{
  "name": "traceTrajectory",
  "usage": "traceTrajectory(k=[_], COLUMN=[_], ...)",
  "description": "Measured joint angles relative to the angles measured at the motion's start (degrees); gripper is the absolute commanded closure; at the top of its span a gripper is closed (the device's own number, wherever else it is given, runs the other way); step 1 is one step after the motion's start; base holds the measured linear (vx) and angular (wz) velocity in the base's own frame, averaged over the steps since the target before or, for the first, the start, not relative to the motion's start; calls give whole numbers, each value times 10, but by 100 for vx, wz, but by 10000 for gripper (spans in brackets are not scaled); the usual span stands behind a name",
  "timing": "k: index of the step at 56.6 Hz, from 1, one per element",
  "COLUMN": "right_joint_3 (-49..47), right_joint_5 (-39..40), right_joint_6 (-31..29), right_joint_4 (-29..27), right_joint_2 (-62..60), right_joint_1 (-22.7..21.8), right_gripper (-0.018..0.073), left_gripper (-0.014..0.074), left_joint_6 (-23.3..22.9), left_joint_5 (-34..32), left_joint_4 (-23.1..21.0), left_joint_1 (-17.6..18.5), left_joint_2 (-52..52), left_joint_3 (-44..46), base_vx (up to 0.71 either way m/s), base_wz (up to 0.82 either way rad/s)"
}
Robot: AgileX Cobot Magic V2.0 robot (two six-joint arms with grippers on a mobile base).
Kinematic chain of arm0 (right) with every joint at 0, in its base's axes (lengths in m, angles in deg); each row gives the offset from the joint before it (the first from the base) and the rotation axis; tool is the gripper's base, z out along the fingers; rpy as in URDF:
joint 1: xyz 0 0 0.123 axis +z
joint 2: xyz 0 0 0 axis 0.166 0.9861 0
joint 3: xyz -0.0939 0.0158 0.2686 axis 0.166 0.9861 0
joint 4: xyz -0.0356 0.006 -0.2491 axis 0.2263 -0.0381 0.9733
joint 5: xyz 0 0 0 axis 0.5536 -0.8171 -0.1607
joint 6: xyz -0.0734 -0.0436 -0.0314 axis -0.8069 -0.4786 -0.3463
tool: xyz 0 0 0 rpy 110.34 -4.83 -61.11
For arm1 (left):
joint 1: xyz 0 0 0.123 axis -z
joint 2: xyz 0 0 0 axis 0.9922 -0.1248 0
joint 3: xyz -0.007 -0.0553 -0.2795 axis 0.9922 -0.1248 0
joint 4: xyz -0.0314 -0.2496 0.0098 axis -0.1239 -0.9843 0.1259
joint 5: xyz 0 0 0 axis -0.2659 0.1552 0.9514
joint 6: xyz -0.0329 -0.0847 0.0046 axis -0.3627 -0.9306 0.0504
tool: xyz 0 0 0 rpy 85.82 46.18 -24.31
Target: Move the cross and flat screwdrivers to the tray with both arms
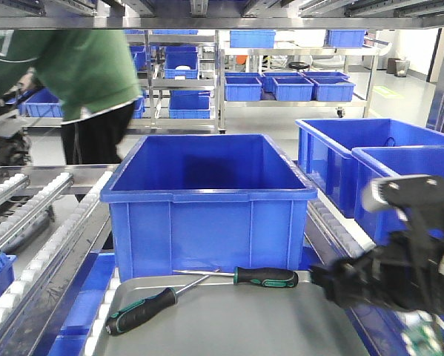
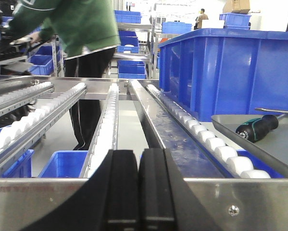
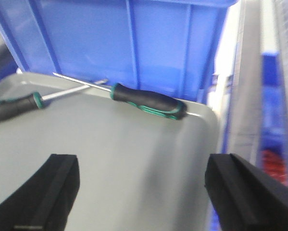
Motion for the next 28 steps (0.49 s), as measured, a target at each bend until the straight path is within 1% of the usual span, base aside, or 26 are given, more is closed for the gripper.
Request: traceTrajectory(k=[4,8,13,16,21,23,28], right_joint_3=[36,82,150,191,255,283,334], right_joint_5=[5,31,100,147,226,259,293], right_joint_6=[1,-1,-6,-8,0,6,19], right_joint_4=[4,6,12,14,15,16,24], right_joint_2=[-41,-91,-157,-197,-265,-296,-370], right_joint_1=[0,0,-1,-8,-43,-66,-118], right_gripper=[-22,-22,-22,-14,20,41,123], left_gripper=[604,604,604,604,604,604,604], left_joint_6=[0,0,0,0,0,0,0], left_joint_5=[0,0,0,0,0,0,0], left_joint_4=[0,0,0,0,0,0,0], left_joint_1=[0,0,0,0,0,0,0], left_joint_2=[0,0,0,0,0,0,0], left_joint_3=[0,0,0,0,0,0,0], base_vx=[0,0,0,0,0,0,0], base_wz=[0,0,0,0,0,0,0])
